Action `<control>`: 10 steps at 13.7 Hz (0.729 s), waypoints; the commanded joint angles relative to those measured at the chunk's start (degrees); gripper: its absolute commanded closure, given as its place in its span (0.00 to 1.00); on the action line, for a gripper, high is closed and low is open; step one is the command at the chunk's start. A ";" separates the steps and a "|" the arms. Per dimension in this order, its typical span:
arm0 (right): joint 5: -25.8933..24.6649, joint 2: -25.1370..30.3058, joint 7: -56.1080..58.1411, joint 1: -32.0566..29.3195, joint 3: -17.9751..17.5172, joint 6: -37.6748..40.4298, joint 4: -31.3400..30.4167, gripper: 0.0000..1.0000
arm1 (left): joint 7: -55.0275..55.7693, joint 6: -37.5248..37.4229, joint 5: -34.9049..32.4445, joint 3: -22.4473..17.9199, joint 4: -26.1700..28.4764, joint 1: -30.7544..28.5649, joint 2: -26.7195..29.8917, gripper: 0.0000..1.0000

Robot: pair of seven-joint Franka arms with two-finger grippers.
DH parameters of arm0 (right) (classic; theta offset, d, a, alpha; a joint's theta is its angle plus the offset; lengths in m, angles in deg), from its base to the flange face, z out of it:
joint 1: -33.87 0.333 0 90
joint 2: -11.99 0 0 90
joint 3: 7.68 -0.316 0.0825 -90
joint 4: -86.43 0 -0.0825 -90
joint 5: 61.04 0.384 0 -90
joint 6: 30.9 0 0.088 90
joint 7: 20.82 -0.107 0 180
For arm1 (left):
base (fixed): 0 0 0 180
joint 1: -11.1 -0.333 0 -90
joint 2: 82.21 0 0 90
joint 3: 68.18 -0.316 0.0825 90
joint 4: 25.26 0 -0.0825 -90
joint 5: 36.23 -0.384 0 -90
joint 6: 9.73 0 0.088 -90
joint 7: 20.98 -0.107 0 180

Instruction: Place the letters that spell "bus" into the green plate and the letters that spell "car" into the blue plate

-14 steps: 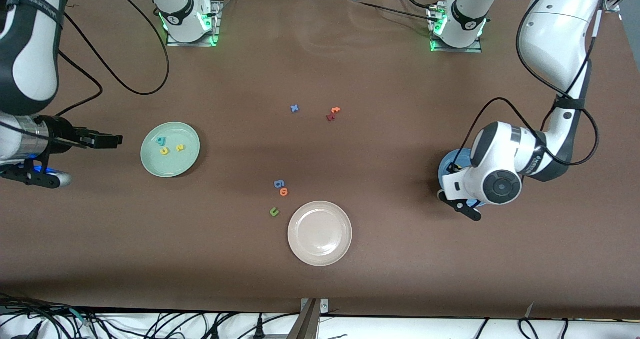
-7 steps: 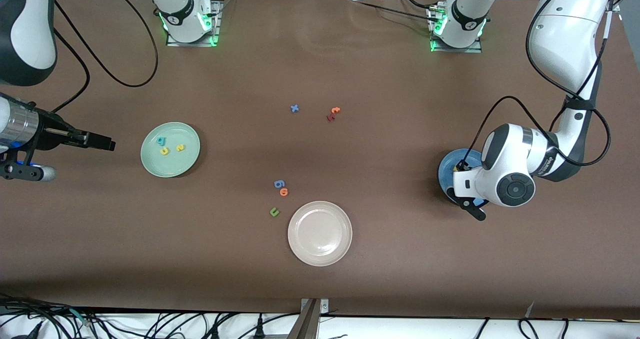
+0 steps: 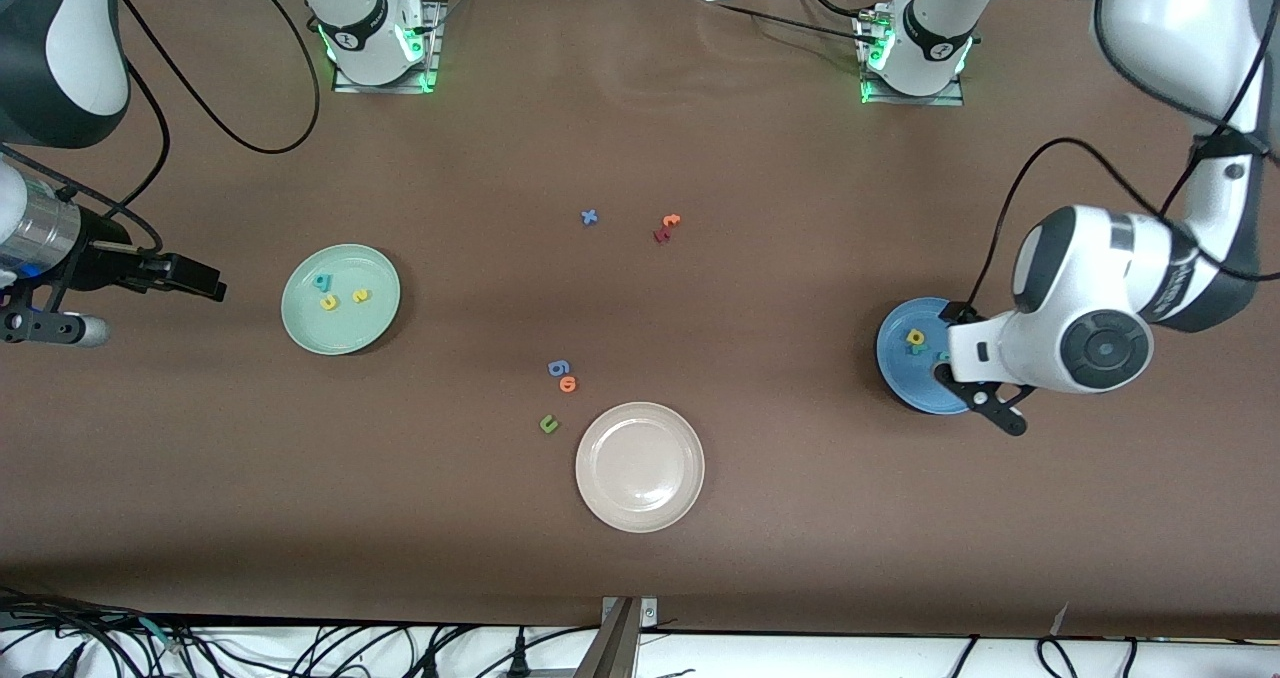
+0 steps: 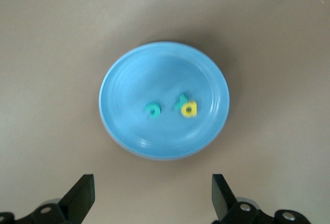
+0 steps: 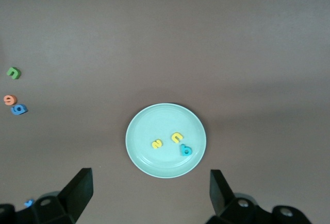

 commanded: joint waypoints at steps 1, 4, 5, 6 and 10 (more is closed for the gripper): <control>-1.59 1.51 0.24 0.64 -0.68 -1.35 -1.94 0.00 | 4.13 -6.56 -1.02 0.59 -1.05 -0.41 4.04 0.00; -1.42 1.59 0.07 0.81 -0.68 -1.09 -1.94 0.00 | 12.48 -15.26 -0.93 0.59 -4.91 -0.49 6.42 0.00; -1.51 1.59 -0.02 0.82 -0.68 -1.35 -1.94 0.00 | 16.08 -16.86 -0.85 0.76 -5.44 -0.32 7.12 0.00; -1.68 1.59 -0.02 0.99 -0.76 -1.44 -2.02 0.00 | 19.59 -17.48 -0.85 0.85 -5.71 -0.23 7.82 0.00; -1.95 1.59 -0.54 2.05 -0.68 -1.26 -1.94 0.00 | 25.34 -18.11 5.19 -1.68 -3.18 0.03 13.96 0.00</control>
